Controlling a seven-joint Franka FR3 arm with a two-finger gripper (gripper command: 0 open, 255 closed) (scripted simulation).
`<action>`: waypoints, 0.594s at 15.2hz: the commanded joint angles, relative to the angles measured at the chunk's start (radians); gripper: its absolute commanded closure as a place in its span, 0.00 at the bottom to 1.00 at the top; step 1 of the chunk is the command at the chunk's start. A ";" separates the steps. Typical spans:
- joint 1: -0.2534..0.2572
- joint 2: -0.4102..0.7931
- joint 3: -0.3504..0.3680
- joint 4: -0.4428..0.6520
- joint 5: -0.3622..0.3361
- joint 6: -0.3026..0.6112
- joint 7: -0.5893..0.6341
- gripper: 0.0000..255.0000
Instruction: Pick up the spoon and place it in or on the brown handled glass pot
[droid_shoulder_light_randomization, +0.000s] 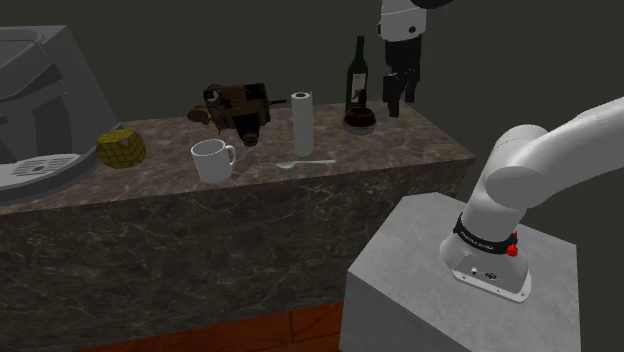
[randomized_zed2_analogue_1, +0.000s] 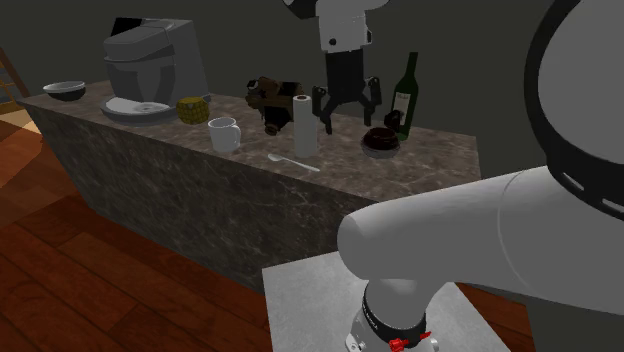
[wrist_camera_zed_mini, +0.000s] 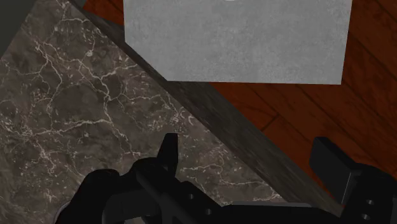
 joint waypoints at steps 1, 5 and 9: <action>0.000 0.000 0.000 0.000 0.000 0.000 0.000 0.00; 0.022 0.144 -0.001 0.021 -0.028 0.120 -0.071 0.00; 0.042 0.294 0.004 0.061 -0.055 0.227 -0.134 0.00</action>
